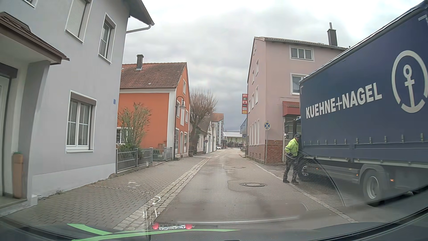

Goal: Follow the waypoints while adhering to traffic rules and regulations

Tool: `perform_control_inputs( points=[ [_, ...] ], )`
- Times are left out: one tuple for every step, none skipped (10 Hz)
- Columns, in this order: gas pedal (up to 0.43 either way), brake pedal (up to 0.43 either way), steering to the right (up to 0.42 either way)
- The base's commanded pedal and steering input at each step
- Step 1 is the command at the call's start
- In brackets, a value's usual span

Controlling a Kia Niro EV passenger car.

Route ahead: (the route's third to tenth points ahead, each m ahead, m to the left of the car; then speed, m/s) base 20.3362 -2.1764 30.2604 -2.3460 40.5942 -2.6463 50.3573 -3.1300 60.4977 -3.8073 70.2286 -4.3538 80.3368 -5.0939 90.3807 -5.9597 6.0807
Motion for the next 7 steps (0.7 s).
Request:
perform_control_inputs(
  points=[
    [0.209, 0.000, 0.023],
    [0.209, 0.000, 0.024],
    [0.209, 0.000, 0.025],
    [0.209, 0.000, 0.025],
    [0.209, 0.000, 0.025],
    [0.209, 0.000, 0.026],
    [0.197, 0.000, 0.026]
  ],
)
